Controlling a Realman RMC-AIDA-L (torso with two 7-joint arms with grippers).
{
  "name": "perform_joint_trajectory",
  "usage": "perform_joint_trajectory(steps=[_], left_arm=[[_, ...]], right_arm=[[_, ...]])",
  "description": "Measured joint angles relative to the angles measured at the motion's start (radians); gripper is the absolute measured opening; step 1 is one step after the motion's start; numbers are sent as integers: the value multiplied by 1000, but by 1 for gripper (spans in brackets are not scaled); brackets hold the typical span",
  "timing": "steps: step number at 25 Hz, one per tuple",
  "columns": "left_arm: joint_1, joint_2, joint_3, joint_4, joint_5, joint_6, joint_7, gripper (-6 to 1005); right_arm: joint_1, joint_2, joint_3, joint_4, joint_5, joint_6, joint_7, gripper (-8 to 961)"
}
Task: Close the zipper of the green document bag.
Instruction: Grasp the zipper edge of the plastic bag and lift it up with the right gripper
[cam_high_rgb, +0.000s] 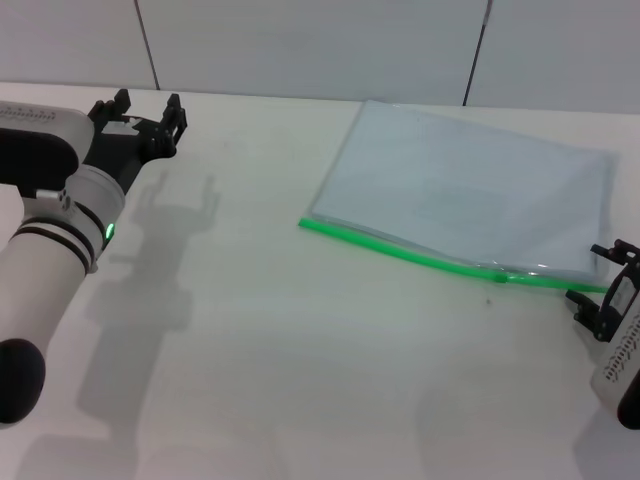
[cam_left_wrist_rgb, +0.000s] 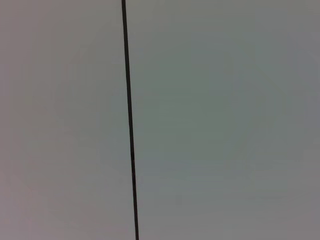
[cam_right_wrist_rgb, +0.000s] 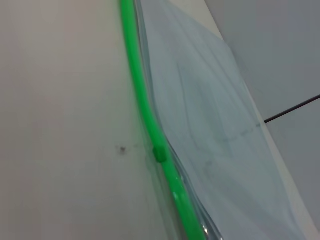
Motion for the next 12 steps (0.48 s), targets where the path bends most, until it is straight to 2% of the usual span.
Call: perform_joint_trajectory(steps=[12], left_arm=[[-6, -1, 0, 1, 0, 0, -2, 649]], right_arm=[[43, 1, -23, 62, -5, 111, -1, 610]])
